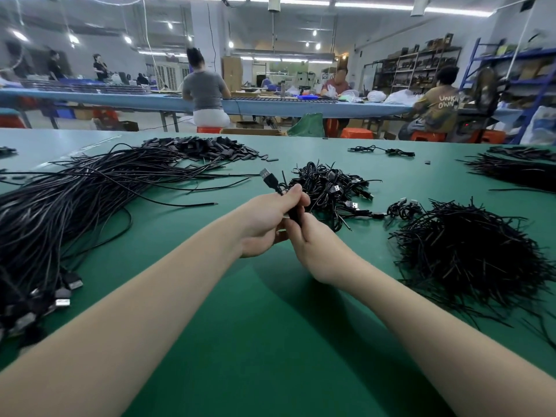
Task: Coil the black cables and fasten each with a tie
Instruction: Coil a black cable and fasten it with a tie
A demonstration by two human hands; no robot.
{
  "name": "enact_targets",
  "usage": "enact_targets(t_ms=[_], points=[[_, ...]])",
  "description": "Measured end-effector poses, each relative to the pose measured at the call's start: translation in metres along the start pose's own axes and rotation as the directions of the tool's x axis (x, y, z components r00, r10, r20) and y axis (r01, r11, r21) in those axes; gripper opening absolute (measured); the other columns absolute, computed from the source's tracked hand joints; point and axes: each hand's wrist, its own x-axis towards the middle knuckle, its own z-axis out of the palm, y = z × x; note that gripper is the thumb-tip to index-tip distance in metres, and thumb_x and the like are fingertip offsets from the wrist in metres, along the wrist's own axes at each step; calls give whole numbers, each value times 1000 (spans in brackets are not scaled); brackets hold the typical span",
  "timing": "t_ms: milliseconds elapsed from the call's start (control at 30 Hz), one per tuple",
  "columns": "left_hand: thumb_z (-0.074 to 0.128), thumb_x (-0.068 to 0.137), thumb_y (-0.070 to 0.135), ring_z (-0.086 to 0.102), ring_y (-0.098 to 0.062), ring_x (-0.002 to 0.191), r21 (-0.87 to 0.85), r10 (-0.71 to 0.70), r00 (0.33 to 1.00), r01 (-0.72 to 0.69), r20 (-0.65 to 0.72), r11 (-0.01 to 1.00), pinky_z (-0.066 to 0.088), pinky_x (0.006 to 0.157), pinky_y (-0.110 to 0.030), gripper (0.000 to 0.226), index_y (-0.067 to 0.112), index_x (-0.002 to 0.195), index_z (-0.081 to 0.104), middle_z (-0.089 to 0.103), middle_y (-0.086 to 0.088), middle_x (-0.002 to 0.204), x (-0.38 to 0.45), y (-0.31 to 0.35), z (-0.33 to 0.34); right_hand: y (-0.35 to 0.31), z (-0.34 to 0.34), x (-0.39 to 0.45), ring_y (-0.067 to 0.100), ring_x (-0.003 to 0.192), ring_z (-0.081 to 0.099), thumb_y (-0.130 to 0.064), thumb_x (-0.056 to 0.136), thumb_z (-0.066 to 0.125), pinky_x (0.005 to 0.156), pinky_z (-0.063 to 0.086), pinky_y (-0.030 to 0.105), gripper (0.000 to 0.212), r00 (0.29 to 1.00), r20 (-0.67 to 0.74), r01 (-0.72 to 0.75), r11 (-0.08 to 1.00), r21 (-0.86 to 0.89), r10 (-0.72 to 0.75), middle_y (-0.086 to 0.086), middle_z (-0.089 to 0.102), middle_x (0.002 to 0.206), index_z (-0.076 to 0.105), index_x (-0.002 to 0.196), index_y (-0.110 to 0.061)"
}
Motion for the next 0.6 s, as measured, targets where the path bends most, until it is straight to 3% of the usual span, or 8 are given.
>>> enact_targets(t_ms=[133, 233, 300, 333, 400, 433, 500, 600], points=[[48, 98, 43, 66, -10, 83, 137, -26, 999, 24, 19, 990, 53, 72, -22, 34, 21, 94, 73, 72, 4, 97, -3, 4, -8, 2, -3, 0, 16, 62, 41, -28, 104, 29, 51, 25, 28, 26, 998, -50, -40, 999, -15, 39, -3, 46, 73, 39, 82, -18], [53, 94, 46, 71, -8, 84, 427, 199, 963, -106, -181, 898, 53, 72, -22, 34, 20, 90, 74, 75, 3, 98, -3, 9, -14, 6, -9, 3, 21, 72, 41, -25, 104, 27, 58, 27, 27, 29, 994, -47, -105, 994, -42, 103, 0, 43, 74, 40, 81, -14], [55, 94, 32, 66, -12, 102, 743, 587, 781, -260, -213, 616, 50, 87, -28, 25, 18, 109, 70, 70, 2, 111, -1, 6, -24, 8, -15, 4, 22, 75, 42, -25, 103, 26, 65, 30, 26, 27, 990, 7, -142, 987, -78, 143, 1, 43, 73, 43, 88, -10], [55, 94, 23, 57, -15, 118, 880, 711, 701, -301, -57, 367, 44, 99, -30, 34, 16, 127, 60, 62, -1, 128, -3, 4, -27, 8, -18, 4, 21, 70, 42, -25, 102, 28, 62, 31, 27, 27, 987, 47, -153, 986, -66, 156, 1, 43, 71, 43, 87, -10], [54, 94, 14, 39, -16, 137, 920, 680, 655, -384, 330, -77, 28, 113, -33, 55, 19, 146, 38, 43, -2, 149, -3, -1, -33, 6, -26, 4, 17, 55, 38, -26, 100, 30, 50, 30, 25, 25, 970, 158, -185, 983, -20, 186, 2, 45, 67, 41, 83, -12], [53, 95, 15, 39, -15, 137, 889, 616, 653, -414, 441, -197, 24, 114, -34, 55, 22, 147, 36, 43, 1, 149, -2, -4, -33, 6, -30, 4, 15, 51, 36, -26, 100, 31, 46, 29, 23, 24, 953, 222, -207, 978, -20, 206, 1, 45, 66, 41, 82, -13], [49, 98, 20, 49, -12, 129, 853, 554, 653, -450, 516, -264, 23, 114, -33, 46, 27, 143, 43, 53, 5, 140, -1, -10, -32, 7, -40, 3, 13, 45, 33, -26, 100, 31, 43, 27, 22, 23, 913, 326, -250, 968, -24, 244, 0, 41, 63, 40, 81, -15], [43, 95, 24, 57, -17, 118, 842, 557, 646, -497, 521, -211, 38, 104, -34, 43, 24, 137, 51, 57, 5, 135, 0, -16, -28, 8, -53, 0, 12, 44, 29, -23, 99, 31, 44, 25, 23, 22, 889, 383, -271, 963, -1, 251, -1, 36, 61, 39, 80, -16]])
